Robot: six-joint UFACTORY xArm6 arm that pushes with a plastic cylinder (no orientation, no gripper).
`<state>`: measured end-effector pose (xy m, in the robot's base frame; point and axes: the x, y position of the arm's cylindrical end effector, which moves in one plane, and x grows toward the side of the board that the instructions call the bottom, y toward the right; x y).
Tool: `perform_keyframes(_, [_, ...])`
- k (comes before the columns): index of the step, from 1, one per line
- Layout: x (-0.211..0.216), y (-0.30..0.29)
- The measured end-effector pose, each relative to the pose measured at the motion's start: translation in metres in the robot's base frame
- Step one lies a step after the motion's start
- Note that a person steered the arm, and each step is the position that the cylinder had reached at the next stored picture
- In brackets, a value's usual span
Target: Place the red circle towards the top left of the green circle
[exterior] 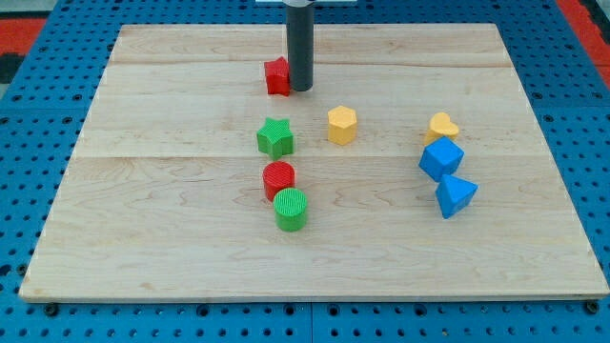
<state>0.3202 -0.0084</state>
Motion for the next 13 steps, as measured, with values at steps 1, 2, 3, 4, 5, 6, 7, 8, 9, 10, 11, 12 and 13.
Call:
perform_keyframes(1, [0.010, 0.000])
perform_keyframes(2, [0.048, -0.002])
perform_keyframes(3, [0.085, -0.012])
perform_keyframes(4, [0.086, -0.011])
perform_keyframes(5, [0.087, 0.003])
perform_keyframes(6, [0.121, 0.006])
perform_keyframes(7, [0.129, 0.006])
perform_keyframes(8, [0.129, 0.003])
perform_keyframes(9, [0.126, -0.030])
perform_keyframes(10, [0.125, -0.069])
perform_keyframes(11, [0.124, -0.105])
perform_keyframes(12, [0.116, -0.136])
perform_keyframes(13, [0.115, -0.148])
